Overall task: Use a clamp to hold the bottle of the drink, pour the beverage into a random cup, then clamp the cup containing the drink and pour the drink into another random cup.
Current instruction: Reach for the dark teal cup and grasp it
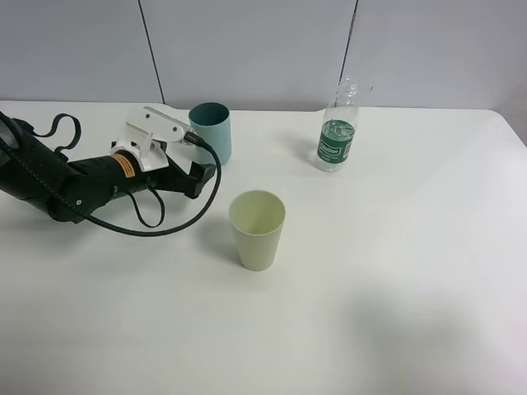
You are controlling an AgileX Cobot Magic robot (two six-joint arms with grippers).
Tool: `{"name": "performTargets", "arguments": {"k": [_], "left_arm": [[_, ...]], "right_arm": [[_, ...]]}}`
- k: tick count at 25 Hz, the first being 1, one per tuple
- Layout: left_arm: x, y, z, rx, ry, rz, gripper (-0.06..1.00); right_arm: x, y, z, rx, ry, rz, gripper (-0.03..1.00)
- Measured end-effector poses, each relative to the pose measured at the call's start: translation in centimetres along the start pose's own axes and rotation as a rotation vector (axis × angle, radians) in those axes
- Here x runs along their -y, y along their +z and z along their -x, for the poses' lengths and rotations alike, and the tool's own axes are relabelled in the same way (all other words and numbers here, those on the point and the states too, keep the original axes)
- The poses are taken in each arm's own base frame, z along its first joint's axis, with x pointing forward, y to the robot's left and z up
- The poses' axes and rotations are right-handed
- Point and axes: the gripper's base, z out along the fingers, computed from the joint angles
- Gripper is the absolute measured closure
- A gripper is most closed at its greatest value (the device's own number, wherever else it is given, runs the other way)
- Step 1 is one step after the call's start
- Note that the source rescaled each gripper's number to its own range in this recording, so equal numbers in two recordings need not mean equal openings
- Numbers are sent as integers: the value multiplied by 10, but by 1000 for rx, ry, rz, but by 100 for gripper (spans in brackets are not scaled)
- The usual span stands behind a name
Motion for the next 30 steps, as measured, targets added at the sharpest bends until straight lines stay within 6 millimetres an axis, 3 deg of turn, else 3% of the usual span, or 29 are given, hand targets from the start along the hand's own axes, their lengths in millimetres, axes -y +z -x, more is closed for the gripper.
{"name": "performTargets", "arguments": {"k": [16,20,30], "left_arm": [[4,0,12,157,-25,-42,-6],[5,6,1,143,-37,-47,-6],[4,31,1,170,-60,-76,-6]], "right_arm": [[0,0,0,0,0,0,-3],[0,0,0,0,0,0,-3],[0,0,0,0,0,0,-3]]}}
